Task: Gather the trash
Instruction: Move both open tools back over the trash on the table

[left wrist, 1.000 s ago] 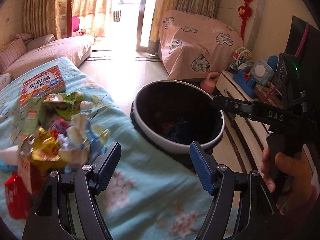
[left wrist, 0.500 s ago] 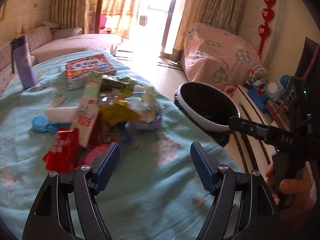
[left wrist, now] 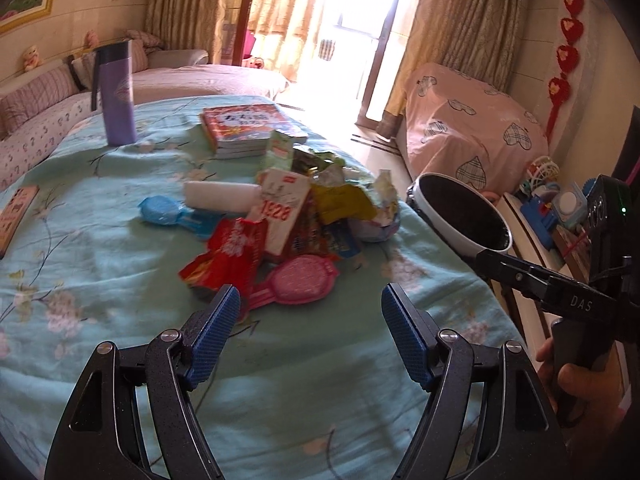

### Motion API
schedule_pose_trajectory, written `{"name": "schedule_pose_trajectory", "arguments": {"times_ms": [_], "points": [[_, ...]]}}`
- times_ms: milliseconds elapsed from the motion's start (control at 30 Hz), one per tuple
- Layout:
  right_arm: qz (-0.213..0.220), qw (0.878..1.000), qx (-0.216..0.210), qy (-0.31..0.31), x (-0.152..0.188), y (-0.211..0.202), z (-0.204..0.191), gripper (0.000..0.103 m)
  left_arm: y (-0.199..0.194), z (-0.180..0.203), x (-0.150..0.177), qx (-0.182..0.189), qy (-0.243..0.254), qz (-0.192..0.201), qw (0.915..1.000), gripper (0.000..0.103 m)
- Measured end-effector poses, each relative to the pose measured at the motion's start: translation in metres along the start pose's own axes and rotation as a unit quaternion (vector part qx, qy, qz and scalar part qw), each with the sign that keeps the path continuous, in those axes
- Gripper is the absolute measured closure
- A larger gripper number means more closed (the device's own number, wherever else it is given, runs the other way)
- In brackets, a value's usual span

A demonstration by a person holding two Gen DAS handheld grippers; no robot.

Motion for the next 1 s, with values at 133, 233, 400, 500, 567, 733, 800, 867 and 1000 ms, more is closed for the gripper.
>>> {"name": "schedule_pose_trajectory", "arguments": {"times_ms": [133,233,400,500,567,733,800,867,1000], "points": [[0.007,1.000,-0.001,0.002,0.004,0.006,-0.009,0.001,-0.002,-0.022,0.002,-0.015,-0.014,-0.001,0.9998,0.028],[0.012,1.000,0.006,0.006,0.006,0.010,-0.011,0.001,-0.001,-0.040,0.002,-0.026,-0.028,-0.002,0.9993,0.028],[0.003,1.000,-0.006,0.016,0.005,0.024,-0.014,0.001,0.005,-0.059,-0.001,-0.038,-0.043,-0.010,0.9983,0.028],[0.005,1.000,-0.011,0.018,0.001,0.029,-0.013,0.001,0.011,-0.059,-0.005,-0.045,-0.035,-0.015,0.9983,0.028],[0.007,1.000,-0.014,0.019,-0.003,0.032,-0.013,0.004,0.017,-0.057,-0.008,-0.055,-0.022,-0.020,0.9980,0.028],[0.021,0.999,-0.019,0.022,-0.020,0.039,-0.009,0.015,0.029,-0.045,-0.018,-0.051,0.004,-0.024,0.9984,0.028],[0.024,0.999,-0.023,0.026,-0.029,0.045,-0.007,0.020,0.035,-0.041,-0.022,-0.054,0.016,-0.026,0.9981,0.028],[0.025,0.999,-0.026,0.030,-0.037,0.054,-0.004,0.023,0.043,-0.040,-0.024,-0.057,0.023,-0.032,0.9976,0.029],[0.011,0.999,-0.025,0.032,-0.047,0.078,0.000,0.030,0.061,-0.044,-0.021,-0.054,0.026,-0.059,0.9965,0.053]]}}
Point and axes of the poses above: each gripper's, at about its wrist camera, not at the fingertips, and y roughly the way its jaws point, z to its right, x to its underside, the point moved 4 cm from there along y, roughly the way its jaws point, and after that the axes turned 8 degrees about -y, right-handed, at the moved point
